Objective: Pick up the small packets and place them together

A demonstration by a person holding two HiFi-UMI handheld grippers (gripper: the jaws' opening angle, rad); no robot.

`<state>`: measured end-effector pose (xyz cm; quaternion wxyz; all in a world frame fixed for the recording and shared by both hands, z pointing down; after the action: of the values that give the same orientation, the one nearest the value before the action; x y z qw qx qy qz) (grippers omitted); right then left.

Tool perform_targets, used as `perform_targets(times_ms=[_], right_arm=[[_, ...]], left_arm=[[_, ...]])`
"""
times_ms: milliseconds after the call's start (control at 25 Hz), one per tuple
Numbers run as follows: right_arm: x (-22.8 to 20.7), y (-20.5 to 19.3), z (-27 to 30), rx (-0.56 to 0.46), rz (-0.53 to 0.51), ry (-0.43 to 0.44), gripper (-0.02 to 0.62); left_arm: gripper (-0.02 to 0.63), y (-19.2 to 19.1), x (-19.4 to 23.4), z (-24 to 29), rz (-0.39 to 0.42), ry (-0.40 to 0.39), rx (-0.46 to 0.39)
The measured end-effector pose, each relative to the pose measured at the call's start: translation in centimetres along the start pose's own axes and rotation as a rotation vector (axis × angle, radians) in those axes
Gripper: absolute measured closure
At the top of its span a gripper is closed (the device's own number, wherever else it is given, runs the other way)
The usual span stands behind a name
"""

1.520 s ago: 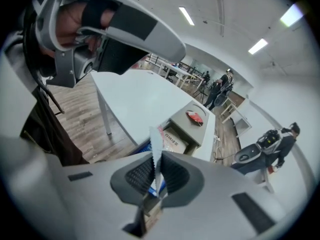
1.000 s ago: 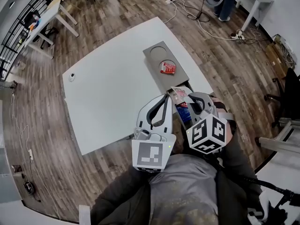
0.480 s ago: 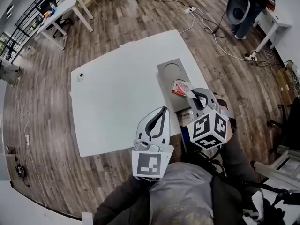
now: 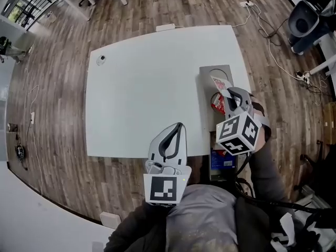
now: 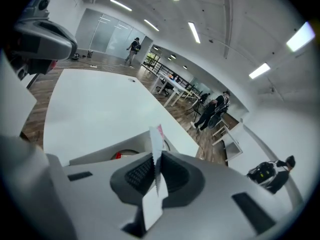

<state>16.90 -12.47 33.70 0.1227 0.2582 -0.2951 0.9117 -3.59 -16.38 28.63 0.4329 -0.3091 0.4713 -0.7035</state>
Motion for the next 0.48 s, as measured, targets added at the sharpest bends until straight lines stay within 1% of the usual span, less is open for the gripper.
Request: perform_targets(times_ms=[120,280,440,480], right_arm=[[0.4,-0.5,0.8,0.013,-0.011,0.041,0.575],[1.2,-0.6,1.3,0.008,-0.014,0.101,0.573],[1.8,-1.1,1.5,0.021,-0.016,0.133,0.516],[1.9,-1.2,1.4,0.023,-0.015,0.137,0.512]], left_arm=[[0.605,-0.6,-0.1,0.1,-0.028,0.019,0.029],[0.604,-1.0,0.0,0.2,-0.021,0.021,0.039],[0.604,-1.2,-0.1,0.3,-0.024,0.018,0.038],[0.604,-1.2,-0.1,0.3,-0.023,0.016,0.035]])
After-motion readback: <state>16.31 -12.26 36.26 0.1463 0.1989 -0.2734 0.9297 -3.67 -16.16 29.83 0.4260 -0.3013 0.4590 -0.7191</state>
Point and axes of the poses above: the fingertips, and each gripper's own axes: z forward along the fingers, x to its left, y out of its top, the point moved 8 cm from there along -z, backward along the fingers, and after that the axes turned 4 degrees about x, right-handed, at the moved point
